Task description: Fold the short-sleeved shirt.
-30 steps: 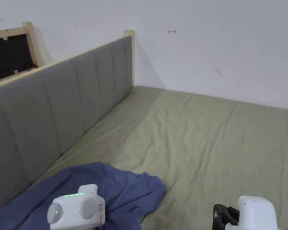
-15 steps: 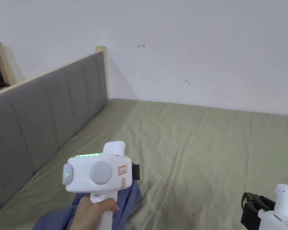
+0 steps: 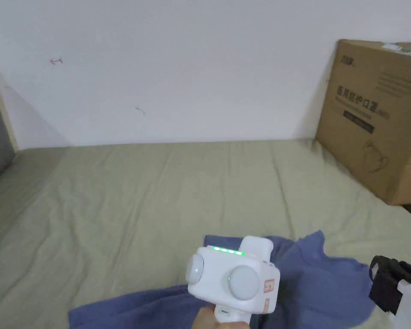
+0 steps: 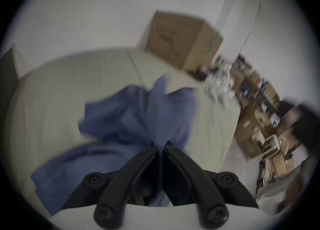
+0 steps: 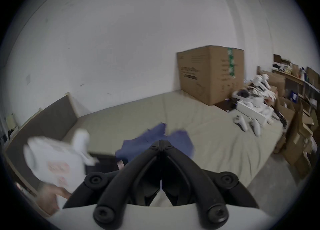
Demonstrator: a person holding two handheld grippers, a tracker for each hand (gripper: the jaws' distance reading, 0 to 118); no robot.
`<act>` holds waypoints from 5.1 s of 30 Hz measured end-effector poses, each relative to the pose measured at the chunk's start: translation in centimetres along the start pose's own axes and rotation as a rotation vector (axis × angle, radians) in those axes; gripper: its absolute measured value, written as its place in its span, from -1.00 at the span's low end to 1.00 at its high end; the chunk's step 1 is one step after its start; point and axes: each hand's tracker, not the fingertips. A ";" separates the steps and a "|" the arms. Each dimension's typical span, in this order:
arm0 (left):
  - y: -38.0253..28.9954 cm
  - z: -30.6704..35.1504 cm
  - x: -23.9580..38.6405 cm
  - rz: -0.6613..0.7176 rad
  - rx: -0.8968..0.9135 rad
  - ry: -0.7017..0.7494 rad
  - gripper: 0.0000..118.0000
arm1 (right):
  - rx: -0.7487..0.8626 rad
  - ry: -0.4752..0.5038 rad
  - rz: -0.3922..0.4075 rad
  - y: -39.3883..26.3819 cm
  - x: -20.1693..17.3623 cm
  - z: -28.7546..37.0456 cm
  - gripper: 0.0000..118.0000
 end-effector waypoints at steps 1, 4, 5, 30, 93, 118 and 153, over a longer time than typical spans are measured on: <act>-1.4 -2.6 0.0 0.001 -0.093 0.022 -1.00 | -0.019 -0.018 -0.017 -0.4 0.8 -0.1 -1.00; -5.5 -7.2 -0.3 0.015 -0.205 0.054 -0.59 | -0.055 -0.025 -0.041 -1.5 2.6 -0.7 -1.00; -6.5 -7.9 -0.4 0.021 -0.213 0.070 -0.46 | -0.066 -0.032 -0.040 -1.8 2.8 -1.0 -1.00; -10.4 11.5 -20.1 0.367 0.051 0.318 0.25 | -0.222 0.196 0.119 -6.4 -6.0 -7.0 -1.00; -2.3 22.4 -27.1 0.391 0.234 0.589 -0.99 | -0.629 0.252 0.172 6.8 -2.2 -36.4 -0.94; 24.7 46.3 -22.2 0.214 0.726 0.821 -0.99 | -0.011 0.398 0.030 43.7 -13.4 -13.8 -0.94; -5.6 12.2 -31.5 0.366 0.130 0.698 -0.99 | -0.626 0.195 0.003 1.0 0.6 -35.3 -0.94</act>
